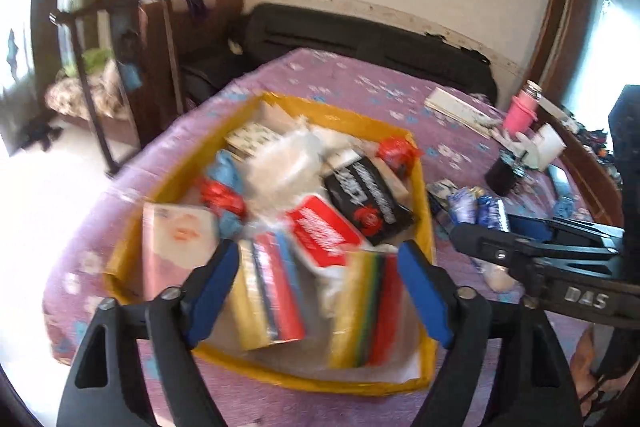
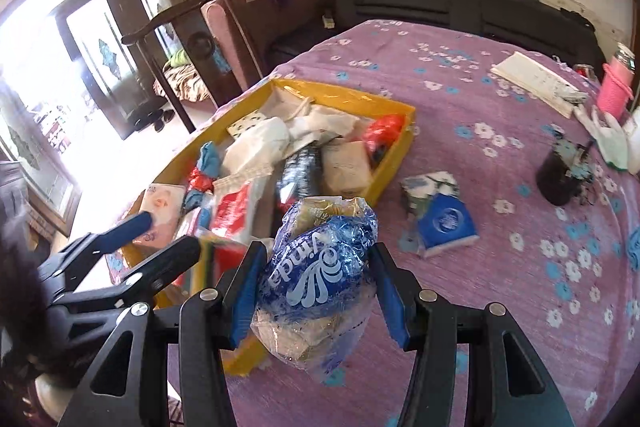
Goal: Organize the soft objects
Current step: 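Carry the Vinda bag and sponge pack into the yellow tray and release both, then move both open tools back toward the table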
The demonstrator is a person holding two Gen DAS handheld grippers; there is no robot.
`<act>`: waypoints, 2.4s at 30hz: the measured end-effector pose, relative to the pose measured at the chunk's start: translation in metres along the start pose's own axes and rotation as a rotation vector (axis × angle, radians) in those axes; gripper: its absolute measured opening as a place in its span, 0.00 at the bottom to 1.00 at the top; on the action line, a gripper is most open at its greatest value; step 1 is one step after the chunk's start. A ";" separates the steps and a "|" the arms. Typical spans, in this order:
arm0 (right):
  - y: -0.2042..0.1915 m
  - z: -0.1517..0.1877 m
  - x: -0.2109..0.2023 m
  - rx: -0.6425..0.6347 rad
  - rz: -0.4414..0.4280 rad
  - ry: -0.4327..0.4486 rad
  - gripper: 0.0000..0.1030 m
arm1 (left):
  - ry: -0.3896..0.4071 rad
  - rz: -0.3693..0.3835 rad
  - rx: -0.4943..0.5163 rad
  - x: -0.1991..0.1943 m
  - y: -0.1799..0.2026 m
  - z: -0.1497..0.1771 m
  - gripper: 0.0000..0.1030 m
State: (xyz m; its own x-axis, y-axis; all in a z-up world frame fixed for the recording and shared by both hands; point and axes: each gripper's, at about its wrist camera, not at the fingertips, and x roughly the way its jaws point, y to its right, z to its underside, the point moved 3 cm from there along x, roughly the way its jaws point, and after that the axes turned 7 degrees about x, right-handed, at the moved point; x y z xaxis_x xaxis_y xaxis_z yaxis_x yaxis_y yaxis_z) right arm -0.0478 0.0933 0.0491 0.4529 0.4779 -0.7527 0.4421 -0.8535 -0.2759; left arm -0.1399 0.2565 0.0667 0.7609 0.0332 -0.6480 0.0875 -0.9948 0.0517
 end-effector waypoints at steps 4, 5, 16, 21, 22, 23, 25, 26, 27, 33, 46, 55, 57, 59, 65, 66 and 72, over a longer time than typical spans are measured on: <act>-0.021 -0.010 0.019 -0.042 0.005 -0.019 0.56 | 0.017 -0.094 0.016 -0.010 -0.012 0.000 0.82; -0.024 -0.011 0.022 -0.050 0.007 -0.023 0.56 | 0.017 -0.118 0.021 -0.011 -0.016 0.000 0.82; -0.050 -0.034 0.066 -0.089 0.048 -0.066 0.56 | -0.016 -0.199 -0.028 -0.007 -0.057 0.011 0.83; -0.048 -0.043 0.089 -0.055 0.063 -0.102 0.56 | -0.030 -0.200 -0.041 -0.004 -0.066 0.016 0.83; -0.048 -0.045 0.094 -0.044 0.058 -0.109 0.56 | -0.034 -0.202 -0.043 -0.003 -0.068 0.017 0.83; -0.048 -0.047 0.096 -0.038 0.058 -0.110 0.56 | -0.036 -0.201 -0.046 -0.003 -0.070 0.018 0.83; -0.050 -0.051 0.101 -0.031 0.060 -0.108 0.56 | -0.042 -0.200 -0.051 -0.002 -0.072 0.020 0.83; -0.051 -0.052 0.103 -0.033 0.063 -0.108 0.56 | -0.045 -0.202 -0.053 -0.001 -0.073 0.020 0.83; -0.053 -0.054 0.105 -0.036 0.069 -0.108 0.56 | -0.049 -0.202 -0.057 0.000 -0.075 0.021 0.83; -0.060 -0.059 0.115 -0.053 0.089 -0.106 0.56 | -0.062 -0.198 -0.062 0.003 -0.078 0.022 0.84; -0.061 -0.069 0.125 -0.036 0.091 -0.096 0.56 | -0.081 -0.202 -0.066 0.006 -0.077 0.024 0.84; -0.054 -0.076 0.115 0.037 0.033 -0.066 0.74 | -0.092 -0.213 -0.065 0.000 -0.076 0.026 0.87; -0.050 -0.077 0.106 0.048 0.025 -0.055 0.74 | -0.089 -0.216 -0.060 -0.003 -0.073 0.026 0.87; -0.043 -0.077 0.092 0.056 0.021 -0.036 0.74 | -0.086 -0.214 -0.052 -0.007 -0.069 0.026 0.87; 0.005 -0.066 0.032 0.083 0.034 0.033 0.75 | -0.090 -0.129 -0.059 -0.018 -0.055 0.025 0.87; 0.020 -0.063 0.019 0.094 0.048 0.050 0.76 | -0.088 -0.116 -0.066 -0.020 -0.053 0.025 0.87; 0.136 -0.037 -0.059 0.235 0.166 0.149 0.79 | -0.047 -0.035 -0.057 -0.032 -0.022 0.019 0.87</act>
State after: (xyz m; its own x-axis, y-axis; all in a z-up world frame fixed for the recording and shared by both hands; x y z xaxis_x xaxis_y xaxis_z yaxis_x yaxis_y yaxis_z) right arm 0.0142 -0.0437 0.0782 0.6197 0.3389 -0.7079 0.1697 -0.9385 -0.3007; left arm -0.1785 0.2755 0.0720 0.7261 0.0619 -0.6848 0.1508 -0.9860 0.0708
